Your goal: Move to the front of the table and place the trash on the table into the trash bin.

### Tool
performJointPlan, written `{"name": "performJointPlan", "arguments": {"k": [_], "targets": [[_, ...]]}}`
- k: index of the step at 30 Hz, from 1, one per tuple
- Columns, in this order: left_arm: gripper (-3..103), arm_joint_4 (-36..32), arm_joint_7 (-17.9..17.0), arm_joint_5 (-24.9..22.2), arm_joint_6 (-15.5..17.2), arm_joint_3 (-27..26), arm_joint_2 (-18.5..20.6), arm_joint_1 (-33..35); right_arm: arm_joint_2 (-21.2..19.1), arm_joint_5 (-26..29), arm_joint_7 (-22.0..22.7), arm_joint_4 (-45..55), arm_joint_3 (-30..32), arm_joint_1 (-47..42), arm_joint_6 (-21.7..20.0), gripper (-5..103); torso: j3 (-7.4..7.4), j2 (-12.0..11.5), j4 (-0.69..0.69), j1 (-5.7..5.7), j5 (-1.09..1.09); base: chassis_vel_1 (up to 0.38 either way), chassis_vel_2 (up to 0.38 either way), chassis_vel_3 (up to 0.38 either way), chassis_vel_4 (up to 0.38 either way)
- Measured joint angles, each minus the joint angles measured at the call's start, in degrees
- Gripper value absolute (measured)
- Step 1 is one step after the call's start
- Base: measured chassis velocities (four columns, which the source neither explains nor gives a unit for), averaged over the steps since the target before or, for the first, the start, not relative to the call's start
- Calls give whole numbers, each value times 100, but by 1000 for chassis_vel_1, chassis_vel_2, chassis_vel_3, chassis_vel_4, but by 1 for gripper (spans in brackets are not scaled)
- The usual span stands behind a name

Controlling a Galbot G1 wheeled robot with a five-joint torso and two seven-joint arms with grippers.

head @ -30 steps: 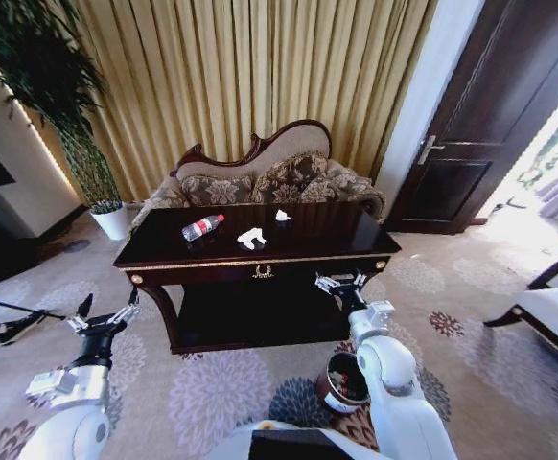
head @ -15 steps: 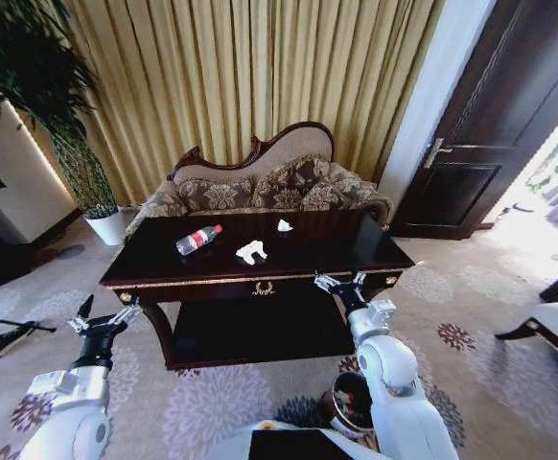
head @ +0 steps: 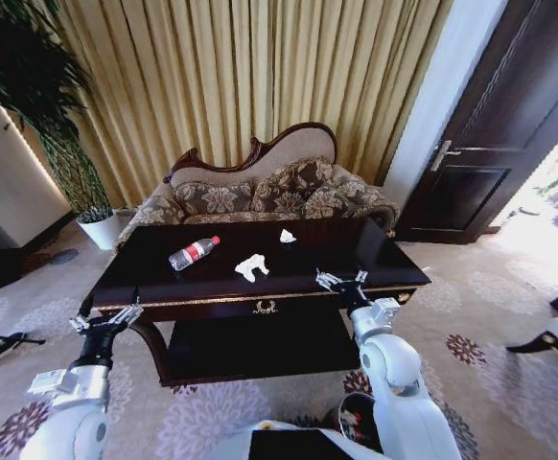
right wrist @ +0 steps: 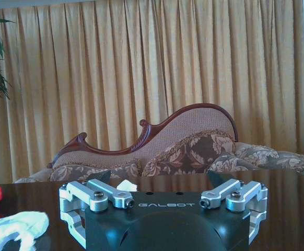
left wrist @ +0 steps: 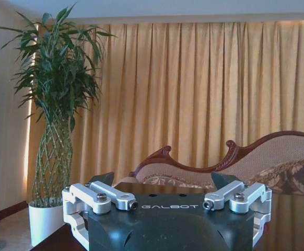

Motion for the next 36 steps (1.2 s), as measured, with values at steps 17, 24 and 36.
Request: {"name": "performJointPlan", "arguments": {"k": [17, 24, 36], "targets": [[100, 115, 127, -415, -161, -218, 224, 158, -756, 394, -25, -437, 136, 294, 184, 100, 0, 0, -1, -1, 1, -16, 16, 16, -13], [100, 139, 133, -494, -167, -245, 297, 153, -837, 522, -24, -567, 132, 401, 204, 100, 0, 0, -1, 0, 0, 0, 0, 0, 0], [100, 173, 161, -535, -169, -269, 344, 161, -812, 756, -2, -566, -279, 599, -116, 100, 0, 0, -1, 0, 0, 0, 0, 0, 0]]}}
